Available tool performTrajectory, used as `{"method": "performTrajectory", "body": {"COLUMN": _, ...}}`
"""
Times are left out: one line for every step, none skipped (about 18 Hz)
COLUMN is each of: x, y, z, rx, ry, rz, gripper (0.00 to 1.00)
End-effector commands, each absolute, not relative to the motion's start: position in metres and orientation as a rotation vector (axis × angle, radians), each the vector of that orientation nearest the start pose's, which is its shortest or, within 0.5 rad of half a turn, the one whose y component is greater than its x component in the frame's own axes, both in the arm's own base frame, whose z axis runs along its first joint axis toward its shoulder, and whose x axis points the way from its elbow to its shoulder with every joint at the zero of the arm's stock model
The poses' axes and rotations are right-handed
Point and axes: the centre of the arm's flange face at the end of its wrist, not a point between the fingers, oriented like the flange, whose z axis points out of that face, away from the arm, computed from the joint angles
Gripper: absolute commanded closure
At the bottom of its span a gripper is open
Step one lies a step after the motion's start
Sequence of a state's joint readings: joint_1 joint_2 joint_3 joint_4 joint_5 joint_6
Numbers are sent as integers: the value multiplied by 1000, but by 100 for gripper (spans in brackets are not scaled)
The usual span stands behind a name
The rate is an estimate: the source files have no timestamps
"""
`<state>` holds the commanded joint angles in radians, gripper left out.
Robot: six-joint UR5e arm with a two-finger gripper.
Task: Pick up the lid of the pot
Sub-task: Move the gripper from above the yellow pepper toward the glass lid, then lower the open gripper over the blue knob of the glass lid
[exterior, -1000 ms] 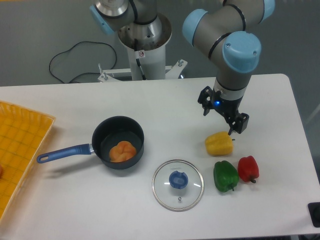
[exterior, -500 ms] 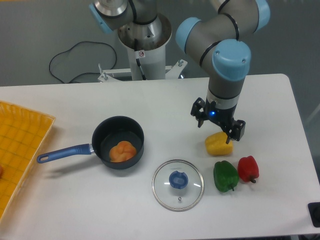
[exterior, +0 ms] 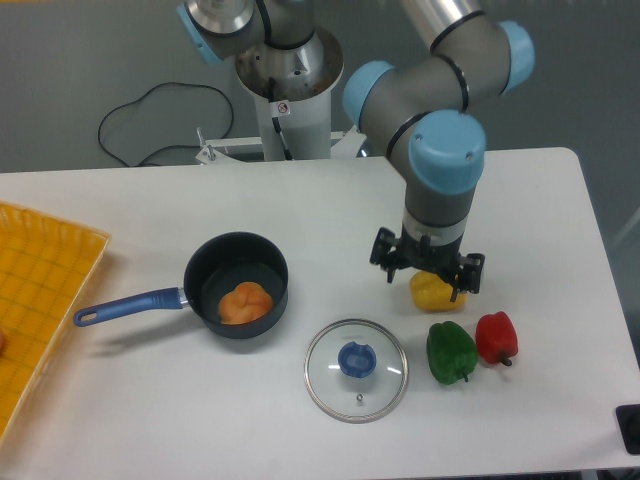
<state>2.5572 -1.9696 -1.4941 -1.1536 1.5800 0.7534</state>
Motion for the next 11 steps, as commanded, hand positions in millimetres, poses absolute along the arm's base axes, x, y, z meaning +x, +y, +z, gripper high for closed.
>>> {"method": "performTrajectory", "body": {"x": -466, "y": 468, "z": 339, "rx": -3057, "ry": -399, "rz": 119, "gripper": 0}}
{"method": "performTrajectory", "body": {"x": -466, "y": 470, "z": 336, "rx": -3055, "ry": -406, "rz": 113, "gripper": 0}}
{"method": "performTrajectory", "body": {"x": -463, "y": 476, "z": 333, "rx": -3057, "ry": -399, "rz": 106, "gripper": 0}}
{"method": "performTrajectory", "body": {"x": -459, "y": 487, "z": 329, "rx": -3060, "ry": -383, "rz": 101, "gripper": 0}}
{"method": "performTrajectory", "body": {"x": -459, "y": 494, "z": 325, "rx": -3060, "ry": -416, "rz": 101, "gripper": 0}}
{"method": "performTrajectory", "body": {"x": -455, "y": 502, "z": 320, "rx": -3059, "ry": -459, "rz": 96, "gripper": 0}}
{"method": "performTrajectory", "body": {"x": -452, "y": 508, "z": 313, "rx": -3062, "ry": -479, "rz": 85, "gripper": 0}}
{"method": "performTrajectory", "body": {"x": -451, "y": 510, "z": 308, "rx": -3065, "ry": -482, "rz": 76, "gripper": 0}}
{"method": "performTrajectory", "body": {"x": -450, "y": 512, "z": 304, "rx": -3070, "ry": -478, "rz": 70, "gripper": 0}}
{"method": "performTrajectory", "body": {"x": -447, "y": 516, "z": 299, "rx": -3077, "ry": -471, "rz": 61, "gripper": 0}}
{"method": "performTrajectory", "body": {"x": -447, "y": 518, "z": 297, "rx": -3080, "ry": -469, "rz": 60, "gripper": 0}}
